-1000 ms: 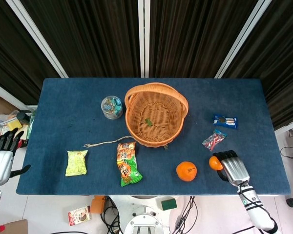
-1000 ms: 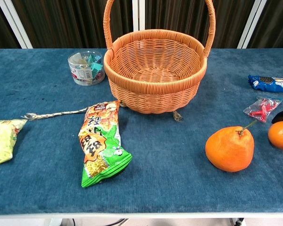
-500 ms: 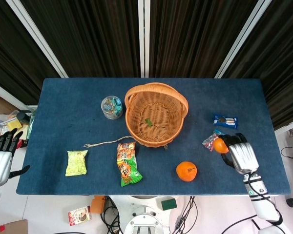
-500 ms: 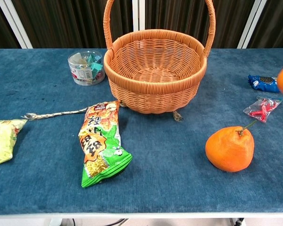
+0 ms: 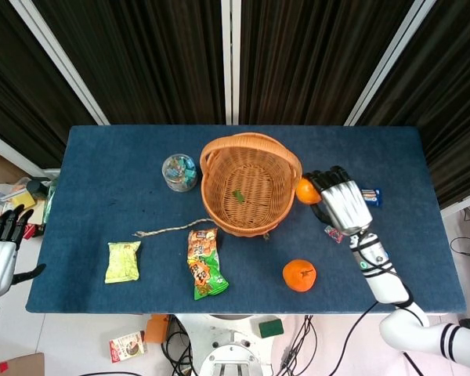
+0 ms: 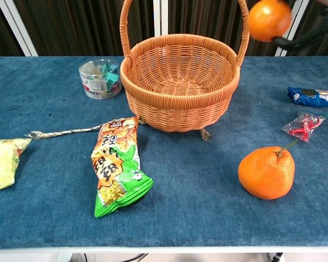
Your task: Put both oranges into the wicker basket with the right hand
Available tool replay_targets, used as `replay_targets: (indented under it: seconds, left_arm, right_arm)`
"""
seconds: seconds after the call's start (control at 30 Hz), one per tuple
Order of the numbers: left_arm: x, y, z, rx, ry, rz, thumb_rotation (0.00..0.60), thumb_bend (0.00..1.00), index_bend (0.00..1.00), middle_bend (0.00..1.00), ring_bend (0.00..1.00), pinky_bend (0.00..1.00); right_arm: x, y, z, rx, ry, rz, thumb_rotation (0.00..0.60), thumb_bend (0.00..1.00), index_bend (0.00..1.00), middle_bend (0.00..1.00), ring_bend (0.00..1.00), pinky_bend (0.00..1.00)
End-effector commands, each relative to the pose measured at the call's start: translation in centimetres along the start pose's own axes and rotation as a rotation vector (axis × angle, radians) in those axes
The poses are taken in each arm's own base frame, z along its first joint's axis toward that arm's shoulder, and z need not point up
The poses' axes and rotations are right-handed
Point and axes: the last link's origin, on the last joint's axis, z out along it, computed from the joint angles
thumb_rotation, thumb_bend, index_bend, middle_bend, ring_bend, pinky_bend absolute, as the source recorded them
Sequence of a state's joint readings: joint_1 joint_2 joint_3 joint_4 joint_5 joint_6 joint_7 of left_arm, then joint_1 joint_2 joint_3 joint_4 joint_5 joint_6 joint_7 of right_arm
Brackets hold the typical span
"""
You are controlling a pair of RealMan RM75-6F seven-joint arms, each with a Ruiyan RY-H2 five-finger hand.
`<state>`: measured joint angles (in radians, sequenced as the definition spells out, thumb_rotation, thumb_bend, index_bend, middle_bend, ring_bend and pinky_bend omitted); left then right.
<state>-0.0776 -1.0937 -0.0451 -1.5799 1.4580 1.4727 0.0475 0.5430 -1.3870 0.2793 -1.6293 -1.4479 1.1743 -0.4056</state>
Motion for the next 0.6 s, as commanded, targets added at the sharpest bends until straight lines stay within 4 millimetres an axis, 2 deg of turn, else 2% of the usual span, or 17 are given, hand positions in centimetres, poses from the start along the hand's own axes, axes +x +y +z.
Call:
replay_targets:
  seconds: [0.03, 0.2, 0.6]
  left_arm:
    - [0.0, -0.1, 0.1, 0.001, -0.001, -0.002, 0.600, 0.06, 0.05, 0.00, 0.00, 0.10]
    - [0.1, -0.4, 0.2, 0.008, -0.001, -0.008, 0.600, 0.06, 0.05, 0.00, 0.00, 0.10]
    - [0.0, -0.5, 0.4, 0.011, -0.012, -0.012, 0.600, 0.06, 0.05, 0.00, 0.00, 0.10]
  right_arm:
    - [-0.8, -1.8, 1.1, 0.037, -0.014, 0.002, 0.600, 0.42, 0.56, 0.42, 0.33, 0.26]
    - [-1.8, -3.3, 1.9, 0.067, -0.026, -0.005, 0.600, 0.42, 0.56, 0.42, 0.34, 0.26]
    - [-3.2, -5.4, 2.8, 0.109, -0.048, -0.009, 0.600, 0.42, 0.56, 0.41, 0.34, 0.27]
